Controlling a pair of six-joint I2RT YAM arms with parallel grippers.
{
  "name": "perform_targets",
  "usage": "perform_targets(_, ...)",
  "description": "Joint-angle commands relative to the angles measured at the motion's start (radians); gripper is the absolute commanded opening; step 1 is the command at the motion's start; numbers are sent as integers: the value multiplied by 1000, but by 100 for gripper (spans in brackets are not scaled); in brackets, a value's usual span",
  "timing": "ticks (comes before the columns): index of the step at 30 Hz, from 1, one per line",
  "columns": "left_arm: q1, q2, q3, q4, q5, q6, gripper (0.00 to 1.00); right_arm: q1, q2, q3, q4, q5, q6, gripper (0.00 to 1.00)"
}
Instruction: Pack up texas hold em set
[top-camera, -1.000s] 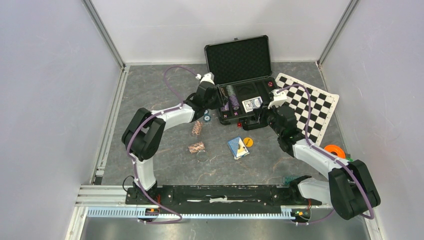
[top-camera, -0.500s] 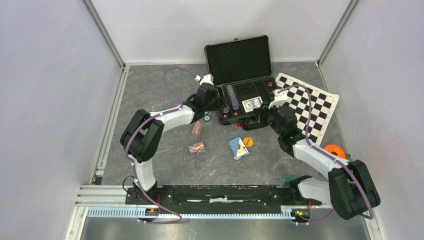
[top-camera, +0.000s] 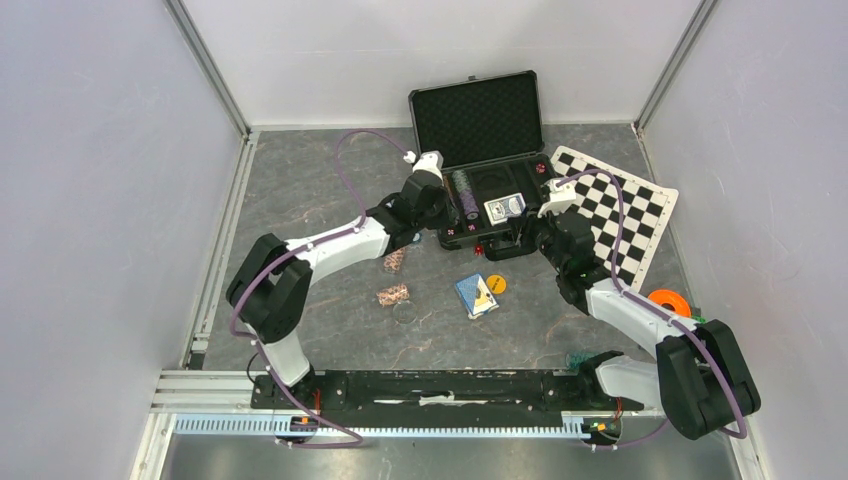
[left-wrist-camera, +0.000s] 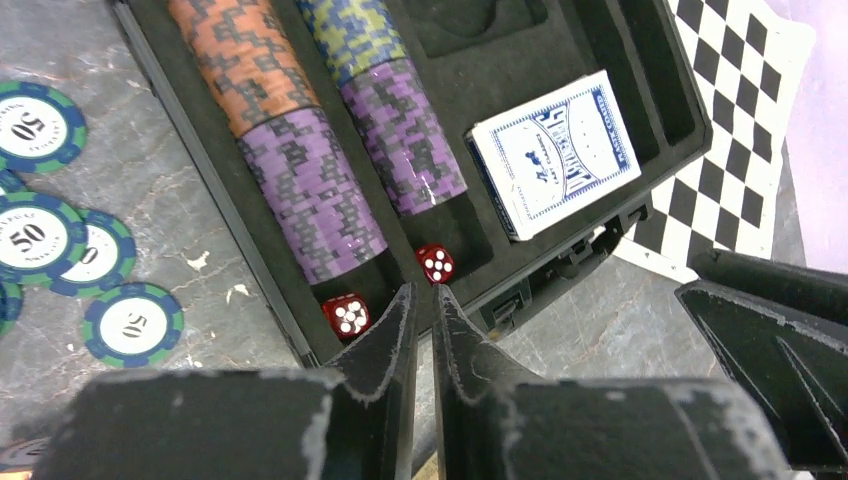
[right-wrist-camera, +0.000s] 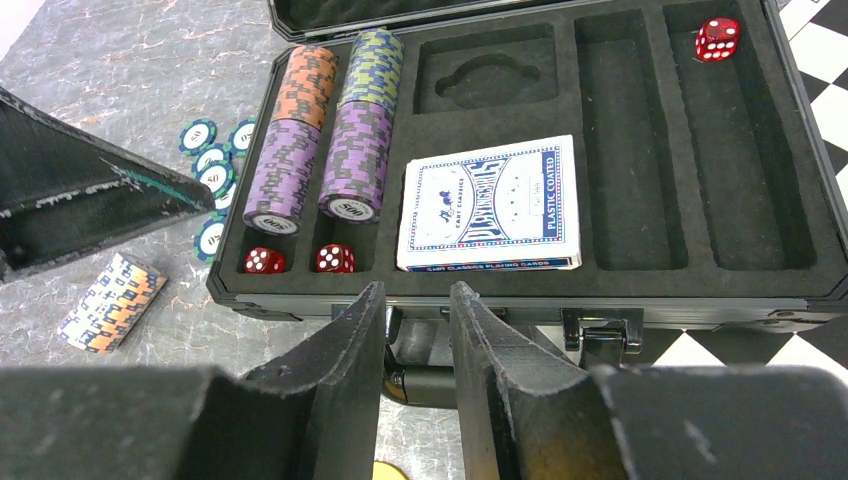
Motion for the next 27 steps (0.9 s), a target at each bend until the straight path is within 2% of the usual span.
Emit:
perform_targets(1,-4,-5,2,-4,13,15,14,-5,-2,-7,42,-22,8,36)
perform_targets(12,-2,92,59,-38,51,12,5,-7,-1,-7,37,-17,4,36)
perform_targets(20,17,134,104,-53,9,33,5,-8,1,-5,37,-17,3,36)
perform_targets(23,19,140,125,-65,-46,64,6,-8,5,-4,33,-19,-2,37)
perform_targets(27,31,153,165,-87,-66,92,11,-8,13,7,5,-13,-18,44)
